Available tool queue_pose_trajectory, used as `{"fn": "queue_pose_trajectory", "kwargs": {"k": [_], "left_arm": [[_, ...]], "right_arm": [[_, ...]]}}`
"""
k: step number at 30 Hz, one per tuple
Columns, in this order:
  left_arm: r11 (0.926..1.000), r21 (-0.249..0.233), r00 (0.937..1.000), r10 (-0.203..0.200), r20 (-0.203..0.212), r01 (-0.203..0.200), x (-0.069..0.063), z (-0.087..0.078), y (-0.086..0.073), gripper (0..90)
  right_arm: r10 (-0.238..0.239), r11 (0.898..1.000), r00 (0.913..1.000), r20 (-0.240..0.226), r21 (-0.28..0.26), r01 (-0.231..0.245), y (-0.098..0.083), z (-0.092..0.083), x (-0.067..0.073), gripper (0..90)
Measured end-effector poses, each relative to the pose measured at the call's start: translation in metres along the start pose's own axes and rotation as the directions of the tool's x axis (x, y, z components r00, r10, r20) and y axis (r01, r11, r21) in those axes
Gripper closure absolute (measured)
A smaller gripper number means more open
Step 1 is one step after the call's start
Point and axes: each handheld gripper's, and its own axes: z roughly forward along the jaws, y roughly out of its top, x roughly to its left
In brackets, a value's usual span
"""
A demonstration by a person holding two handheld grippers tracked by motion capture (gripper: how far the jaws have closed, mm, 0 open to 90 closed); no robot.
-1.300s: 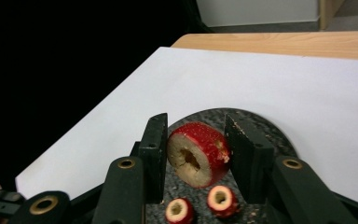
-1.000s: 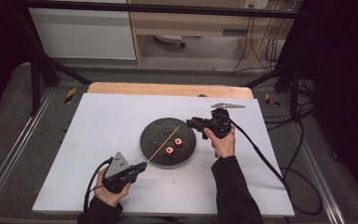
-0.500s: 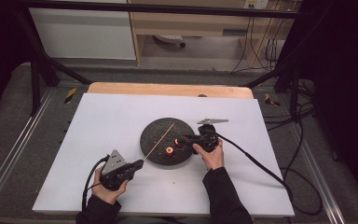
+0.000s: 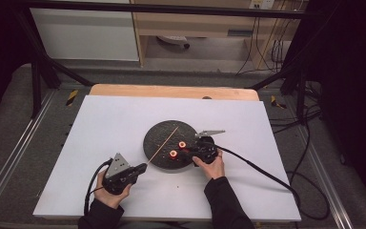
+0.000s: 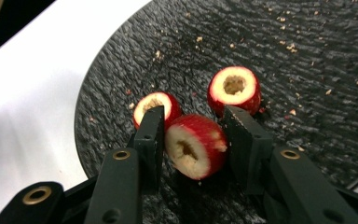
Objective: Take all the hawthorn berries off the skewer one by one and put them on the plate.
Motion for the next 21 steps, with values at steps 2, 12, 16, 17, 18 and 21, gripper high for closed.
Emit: {"fn": "queue_pose_trajectory", "kwargs": {"k": [2,12,16,17,18,21], "left_arm": [[1.0,0.004,1.0,0.004,0.0,-0.004,0.0,0.0,0.0,87.9],[0.9999,0.009,0.9999,-0.015,-0.002,0.015,0.004,0.0,0.002,87.8],[0.9998,0.01,0.9998,-0.02,-0.001,0.02,0.005,0.001,0.005,87.8],[0.9997,0.012,0.9998,-0.019,-0.001,0.019,0.005,0.001,0.006,87.8],[0.9998,0.013,0.9998,-0.018,-0.001,0.018,0.005,0.001,0.007,87.8],[0.9997,0.022,0.9999,-0.014,0.001,0.014,0.004,0.003,0.009,87.8]], "right_arm": [[-0.005,1.0,1.0,0.003,-0.001,0.005,0.0,0.0,0.0,58.0],[-0.038,0.997,0.9992,0.011,-0.064,0.039,0.01,-0.027,0.006,39.4],[-0.069,0.994,0.9966,0.045,-0.083,0.073,0.006,-0.041,0.005,24.2],[-0.078,0.994,0.9953,0.057,-0.077,0.082,0.004,-0.044,0.005,21.5],[-0.089,0.993,0.9936,0.07,-0.073,0.094,0.002,-0.046,0.004,18.5],[-0.131,0.989,0.9866,0.097,-0.056,0.137,-0.004,-0.053,0.001,11.9]]}}
